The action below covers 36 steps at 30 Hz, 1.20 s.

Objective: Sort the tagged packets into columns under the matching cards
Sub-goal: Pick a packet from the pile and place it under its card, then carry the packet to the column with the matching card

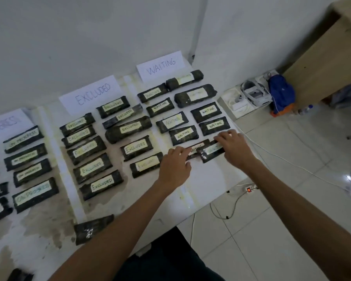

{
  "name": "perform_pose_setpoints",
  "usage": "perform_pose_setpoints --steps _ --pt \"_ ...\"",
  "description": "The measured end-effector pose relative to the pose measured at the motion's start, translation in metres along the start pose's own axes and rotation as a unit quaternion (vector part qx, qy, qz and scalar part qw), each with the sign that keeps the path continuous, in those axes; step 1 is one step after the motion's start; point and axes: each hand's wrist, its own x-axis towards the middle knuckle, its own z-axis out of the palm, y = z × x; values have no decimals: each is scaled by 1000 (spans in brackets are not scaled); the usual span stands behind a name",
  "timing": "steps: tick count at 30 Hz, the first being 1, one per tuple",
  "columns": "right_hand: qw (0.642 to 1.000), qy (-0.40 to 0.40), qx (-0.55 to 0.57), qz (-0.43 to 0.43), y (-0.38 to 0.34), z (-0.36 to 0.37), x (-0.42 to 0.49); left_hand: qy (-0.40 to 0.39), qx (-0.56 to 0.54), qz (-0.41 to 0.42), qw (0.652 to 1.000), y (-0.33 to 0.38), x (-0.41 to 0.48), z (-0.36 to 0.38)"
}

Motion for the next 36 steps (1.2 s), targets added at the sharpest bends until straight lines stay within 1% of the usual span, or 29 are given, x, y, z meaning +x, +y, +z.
perform_pose_setpoints --steps 2,4,7,9,13,17,19,21,26,28,36 --pt "999 -31 -9 44 29 6 9 -13 53 19 998 2 13 10" --pt "996 -52 -9 68 48 12 19 -30 89 23 995 1 25 20" --pt "994 -68 5 88 61 24 31 -50 115 18 992 -6 39 33" --pt "994 -74 13 81 63 34 37 -52 125 20 991 -11 44 40" --pt "995 -62 30 74 61 48 41 -36 121 34 991 -21 45 44" --pt "996 -43 6 82 48 47 33 -8 83 48 995 -27 34 29" --pt "996 -22 20 85 28 41 25 4 73 49 996 -32 19 16" --pt "996 -10 52 70 1 33 15 14 65 45 997 -40 -1 3" --pt "988 -12 152 -2 -79 16 -9 38 44 15 998 -69 -59 -26" --pt "983 -14 179 -33 -113 13 -17 35 48 -2 998 -83 -83 -36" --pt "965 -33 222 -134 -240 20 -36 44 34 -63 997 -154 -175 -59"
